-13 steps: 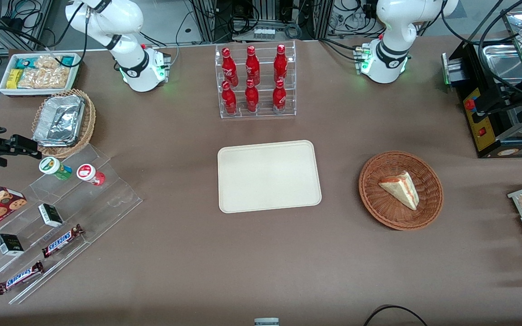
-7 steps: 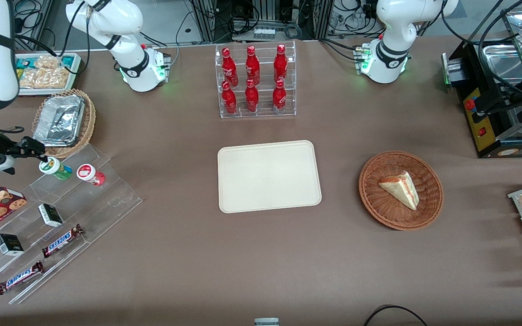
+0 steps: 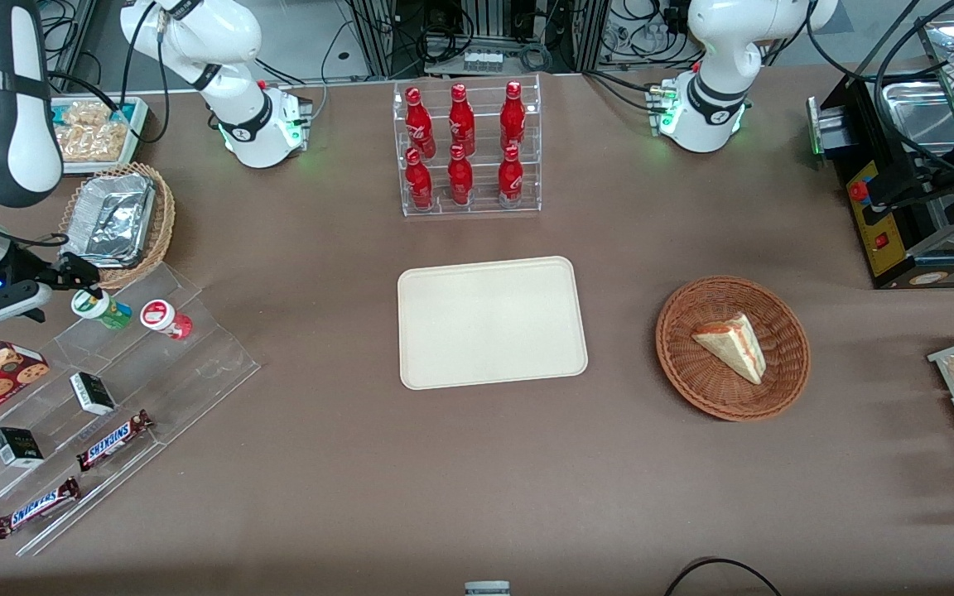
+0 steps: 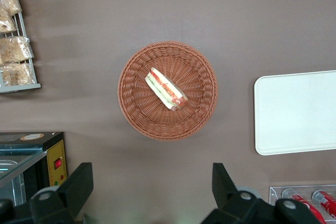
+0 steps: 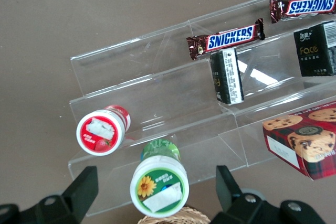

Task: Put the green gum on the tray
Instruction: 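Close the right gripper around the green-lidded gum jar, then lift the gum jar and carry it over the cream tray, then lower the jar onto the tray and open the right gripper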

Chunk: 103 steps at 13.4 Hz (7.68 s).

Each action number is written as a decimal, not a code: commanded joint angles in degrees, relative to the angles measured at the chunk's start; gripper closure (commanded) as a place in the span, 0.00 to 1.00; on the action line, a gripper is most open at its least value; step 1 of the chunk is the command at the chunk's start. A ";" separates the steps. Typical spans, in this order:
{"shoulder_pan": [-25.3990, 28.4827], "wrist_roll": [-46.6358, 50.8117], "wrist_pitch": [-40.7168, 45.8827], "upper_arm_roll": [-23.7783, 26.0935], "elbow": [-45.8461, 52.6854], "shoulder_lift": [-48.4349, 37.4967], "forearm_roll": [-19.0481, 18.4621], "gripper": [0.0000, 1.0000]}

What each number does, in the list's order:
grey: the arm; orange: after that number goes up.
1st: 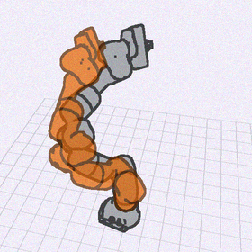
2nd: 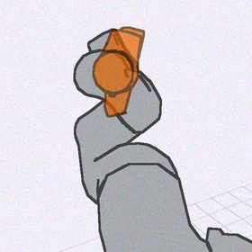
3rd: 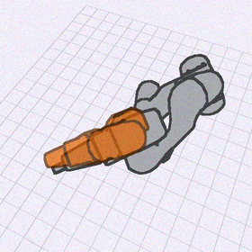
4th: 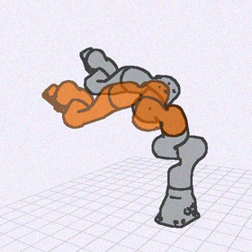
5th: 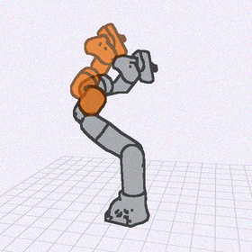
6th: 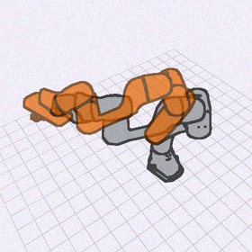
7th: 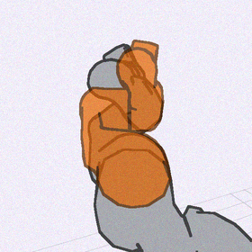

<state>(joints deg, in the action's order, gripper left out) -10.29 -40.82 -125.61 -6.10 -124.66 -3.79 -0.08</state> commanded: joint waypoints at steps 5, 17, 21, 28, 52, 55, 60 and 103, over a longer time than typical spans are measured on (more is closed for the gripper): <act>-2.19 -3.66 -3.68 -0.06 -3.22 0.80 -0.09 0.00; -2.28 -3.66 -4.73 -0.06 -5.42 1.06 0.78 0.00; -2.28 -3.66 -4.74 -0.06 -5.42 1.24 0.78 0.14; -2.28 -3.74 -3.86 -0.06 -5.25 1.15 0.78 1.00; 33.29 47.28 23.39 0.56 24.89 6.58 0.96 1.00; 39.80 59.06 23.30 0.56 30.42 12.73 0.96 1.00; 48.15 73.57 22.51 0.56 39.30 23.63 0.79 1.00; 56.80 89.86 5.25 0.03 39.32 34.66 4.21 0.00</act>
<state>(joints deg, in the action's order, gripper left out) 48.94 50.14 -125.75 -6.25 -83.44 36.79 2.87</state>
